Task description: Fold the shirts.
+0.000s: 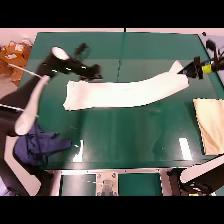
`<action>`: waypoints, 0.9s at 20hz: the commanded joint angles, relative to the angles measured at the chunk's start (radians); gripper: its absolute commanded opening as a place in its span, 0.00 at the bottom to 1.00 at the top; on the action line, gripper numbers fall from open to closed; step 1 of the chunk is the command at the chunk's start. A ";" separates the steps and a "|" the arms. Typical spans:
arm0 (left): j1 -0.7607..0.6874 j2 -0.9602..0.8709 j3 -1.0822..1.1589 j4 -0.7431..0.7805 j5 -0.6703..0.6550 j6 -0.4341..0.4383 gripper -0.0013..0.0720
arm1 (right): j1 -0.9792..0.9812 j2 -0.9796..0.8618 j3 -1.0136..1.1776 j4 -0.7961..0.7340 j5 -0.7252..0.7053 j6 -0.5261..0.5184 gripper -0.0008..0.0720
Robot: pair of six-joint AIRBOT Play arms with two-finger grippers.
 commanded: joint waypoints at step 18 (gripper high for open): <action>-0.184 -0.177 0.219 -0.177 -0.113 0.054 0.05 | 0.178 0.230 0.003 0.159 -0.003 0.092 0.03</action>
